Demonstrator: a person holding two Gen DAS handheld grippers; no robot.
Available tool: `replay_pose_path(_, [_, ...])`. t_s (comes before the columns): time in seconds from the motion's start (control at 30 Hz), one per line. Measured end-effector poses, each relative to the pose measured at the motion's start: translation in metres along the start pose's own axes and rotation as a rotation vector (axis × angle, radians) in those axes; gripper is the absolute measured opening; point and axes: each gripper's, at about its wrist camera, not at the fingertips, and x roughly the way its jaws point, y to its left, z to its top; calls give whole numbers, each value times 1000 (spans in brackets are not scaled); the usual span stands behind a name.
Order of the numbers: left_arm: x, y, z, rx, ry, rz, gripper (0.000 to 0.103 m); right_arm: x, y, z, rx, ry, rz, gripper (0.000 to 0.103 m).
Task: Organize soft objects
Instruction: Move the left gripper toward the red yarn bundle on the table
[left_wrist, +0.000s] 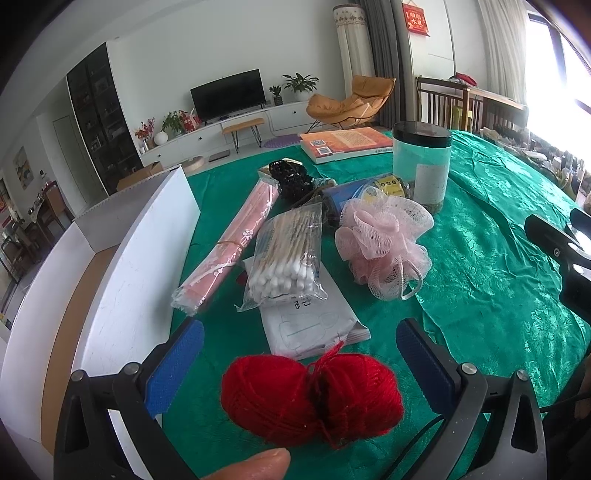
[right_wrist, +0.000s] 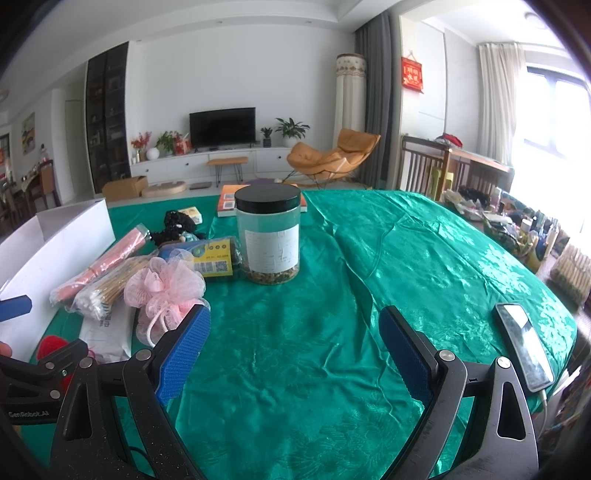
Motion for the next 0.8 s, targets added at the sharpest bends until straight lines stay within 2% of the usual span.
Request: replay_pose_path(0.8, [4, -1, -7, 13, 21, 11, 103, 0, 0, 1, 1, 2, 1, 94])
